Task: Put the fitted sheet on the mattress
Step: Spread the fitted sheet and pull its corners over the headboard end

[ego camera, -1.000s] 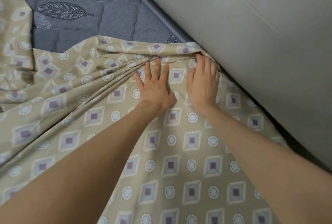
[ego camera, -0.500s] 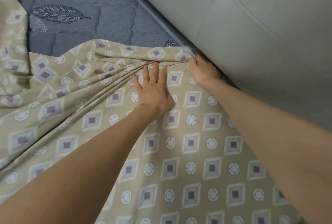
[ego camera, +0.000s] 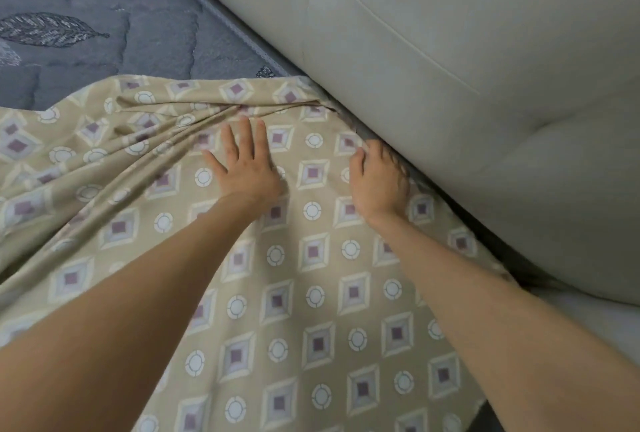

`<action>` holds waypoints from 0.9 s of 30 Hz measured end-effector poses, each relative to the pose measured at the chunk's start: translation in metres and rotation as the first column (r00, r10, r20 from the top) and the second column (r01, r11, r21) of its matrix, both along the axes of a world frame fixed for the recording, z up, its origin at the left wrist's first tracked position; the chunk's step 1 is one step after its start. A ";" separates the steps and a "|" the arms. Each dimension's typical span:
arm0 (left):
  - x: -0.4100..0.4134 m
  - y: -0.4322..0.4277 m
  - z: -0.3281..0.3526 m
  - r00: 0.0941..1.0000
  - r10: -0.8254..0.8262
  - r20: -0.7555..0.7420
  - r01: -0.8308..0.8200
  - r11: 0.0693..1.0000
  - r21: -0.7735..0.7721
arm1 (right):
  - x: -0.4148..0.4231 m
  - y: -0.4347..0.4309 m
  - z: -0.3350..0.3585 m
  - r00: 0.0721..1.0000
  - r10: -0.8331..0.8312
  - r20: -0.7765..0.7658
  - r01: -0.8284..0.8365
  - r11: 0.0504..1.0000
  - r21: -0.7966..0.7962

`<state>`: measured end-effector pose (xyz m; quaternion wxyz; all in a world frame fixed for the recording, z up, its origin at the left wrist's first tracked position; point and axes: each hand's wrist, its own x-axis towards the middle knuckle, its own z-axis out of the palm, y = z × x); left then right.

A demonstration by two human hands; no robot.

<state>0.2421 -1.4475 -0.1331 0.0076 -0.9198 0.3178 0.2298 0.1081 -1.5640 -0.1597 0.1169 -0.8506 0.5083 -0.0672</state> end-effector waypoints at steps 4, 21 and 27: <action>-0.048 -0.001 0.005 1.000 -0.016 -0.023 0.015 0.999 -0.050 | -0.062 -0.005 0.008 0.983 -0.148 -0.112 0.160 0.981 0.107; -0.212 -0.009 0.036 0.885 -0.353 -0.302 0.312 0.933 -0.178 | -0.242 0.014 0.030 0.673 -0.736 -0.074 0.620 0.507 0.599; -0.226 -0.005 0.029 0.814 -0.546 -0.200 0.511 0.836 -0.201 | -0.259 0.004 -0.001 0.239 -0.971 -0.001 0.437 0.106 0.893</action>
